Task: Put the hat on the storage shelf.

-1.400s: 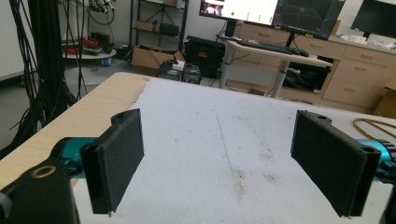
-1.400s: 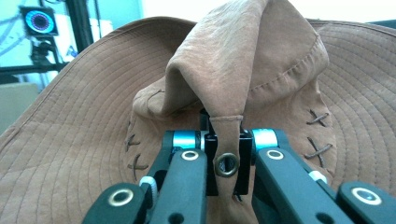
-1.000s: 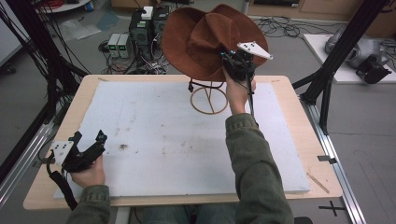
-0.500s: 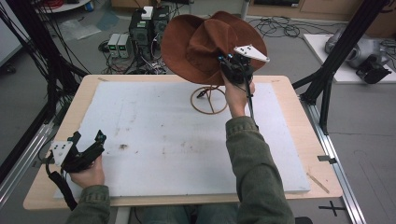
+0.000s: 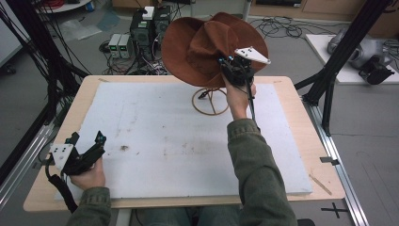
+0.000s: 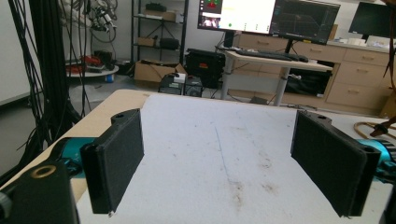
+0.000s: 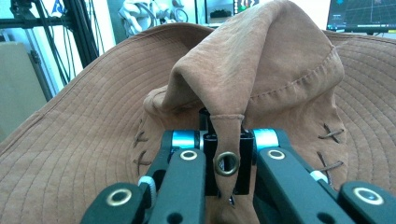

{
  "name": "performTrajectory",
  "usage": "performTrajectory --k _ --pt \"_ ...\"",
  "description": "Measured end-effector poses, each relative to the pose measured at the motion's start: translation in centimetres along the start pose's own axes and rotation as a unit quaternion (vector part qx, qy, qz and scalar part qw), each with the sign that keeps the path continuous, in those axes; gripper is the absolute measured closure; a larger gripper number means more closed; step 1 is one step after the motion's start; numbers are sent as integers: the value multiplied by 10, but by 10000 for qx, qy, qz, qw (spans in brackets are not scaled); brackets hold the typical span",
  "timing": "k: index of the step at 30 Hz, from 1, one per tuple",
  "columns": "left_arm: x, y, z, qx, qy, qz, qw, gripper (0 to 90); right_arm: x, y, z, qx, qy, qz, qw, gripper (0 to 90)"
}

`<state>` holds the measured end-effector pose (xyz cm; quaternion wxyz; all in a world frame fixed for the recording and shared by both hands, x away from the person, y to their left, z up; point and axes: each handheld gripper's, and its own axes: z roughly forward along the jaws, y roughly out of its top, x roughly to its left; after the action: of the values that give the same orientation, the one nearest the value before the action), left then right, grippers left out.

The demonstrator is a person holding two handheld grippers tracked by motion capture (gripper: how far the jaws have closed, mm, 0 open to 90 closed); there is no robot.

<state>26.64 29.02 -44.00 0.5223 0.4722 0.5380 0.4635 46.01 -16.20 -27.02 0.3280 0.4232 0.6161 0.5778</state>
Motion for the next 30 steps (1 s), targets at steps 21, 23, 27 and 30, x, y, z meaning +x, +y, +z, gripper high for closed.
performTrajectory --k 21,23,27,30 --pt "2 0 0 73 -15 -90 9999 174 -4 5 -10 -5 10 60 10000 504" --pt "2 0 0 67 -12 -89 9999 174 -5 6 -12 -60 -13 61 10000 442" --pt "2 0 0 43 -12 -105 9999 174 -7 11 -21 -264 -205 35 9994 246" --pt "1 0 0 49 -28 -89 9999 174 -9 14 -26 -341 -363 -66 9987 126"
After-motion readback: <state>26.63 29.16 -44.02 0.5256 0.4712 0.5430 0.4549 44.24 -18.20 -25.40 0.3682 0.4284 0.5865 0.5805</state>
